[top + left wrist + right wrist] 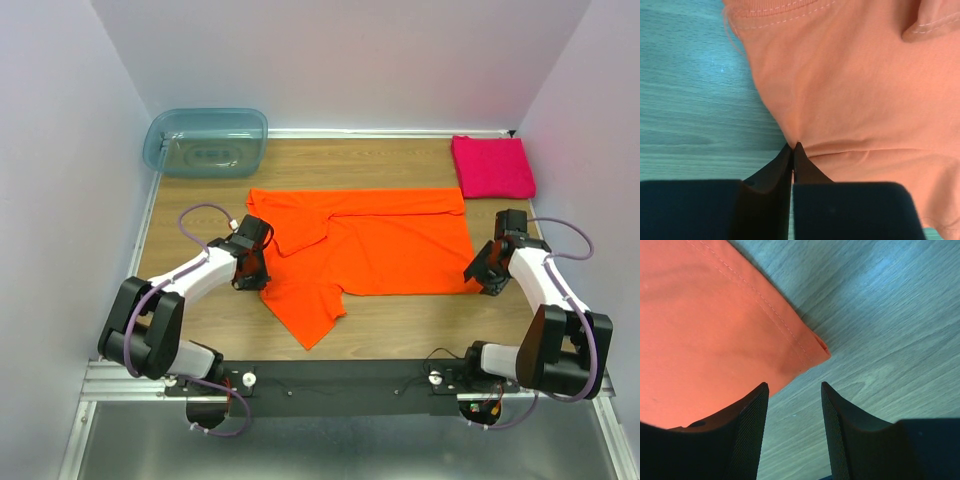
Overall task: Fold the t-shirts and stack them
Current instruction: Fold the tshirt
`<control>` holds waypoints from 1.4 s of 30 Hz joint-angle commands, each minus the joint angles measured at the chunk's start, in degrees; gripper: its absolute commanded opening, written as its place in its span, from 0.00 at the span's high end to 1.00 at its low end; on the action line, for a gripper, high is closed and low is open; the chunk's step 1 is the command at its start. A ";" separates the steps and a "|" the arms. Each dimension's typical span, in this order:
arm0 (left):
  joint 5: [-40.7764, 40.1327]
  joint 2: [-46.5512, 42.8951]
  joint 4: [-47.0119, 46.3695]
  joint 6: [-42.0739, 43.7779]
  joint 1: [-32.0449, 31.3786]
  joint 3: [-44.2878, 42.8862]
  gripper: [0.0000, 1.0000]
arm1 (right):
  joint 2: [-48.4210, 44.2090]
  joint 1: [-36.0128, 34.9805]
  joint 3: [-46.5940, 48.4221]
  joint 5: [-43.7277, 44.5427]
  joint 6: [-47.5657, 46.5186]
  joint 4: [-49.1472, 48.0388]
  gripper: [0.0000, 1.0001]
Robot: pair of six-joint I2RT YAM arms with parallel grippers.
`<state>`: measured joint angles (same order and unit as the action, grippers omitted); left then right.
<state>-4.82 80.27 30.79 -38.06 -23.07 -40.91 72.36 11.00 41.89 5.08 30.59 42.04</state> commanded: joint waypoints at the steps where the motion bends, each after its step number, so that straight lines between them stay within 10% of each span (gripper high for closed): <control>1: 0.51 0.42 -0.64 -0.96 -0.48 1.71 1.00 | -0.55 0.86 -0.93 2.56 1.84 -0.65 0.45; 29: -0.80 -0.64 -0.46 -1.75 -0.48 1.53 1.00 | 7.18 1.74 -4.53 4.94 4.13 -7.15 0.50; 33: -1.24 -1.08 -0.11 -2.28 -0.48 1.27 1.00 | 7.18 1.74 -5.76 4.67 4.57 -9.08 0.60; 38: -3.26 -3.10 1.56 -3.33 -0.31 0.48 1.00 | 5.69 1.74 -5.59 4.68 4.39 -9.08 0.96; 42: -4.23 -4.42 3.84 -3.68 0.31 -1.45 1.00 | 3.23 1.83 -4.01 4.23 3.43 -7.16 0.99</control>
<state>-5.87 78.11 31.59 -40.42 -23.09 -40.49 77.08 12.23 38.26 7.79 34.52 33.52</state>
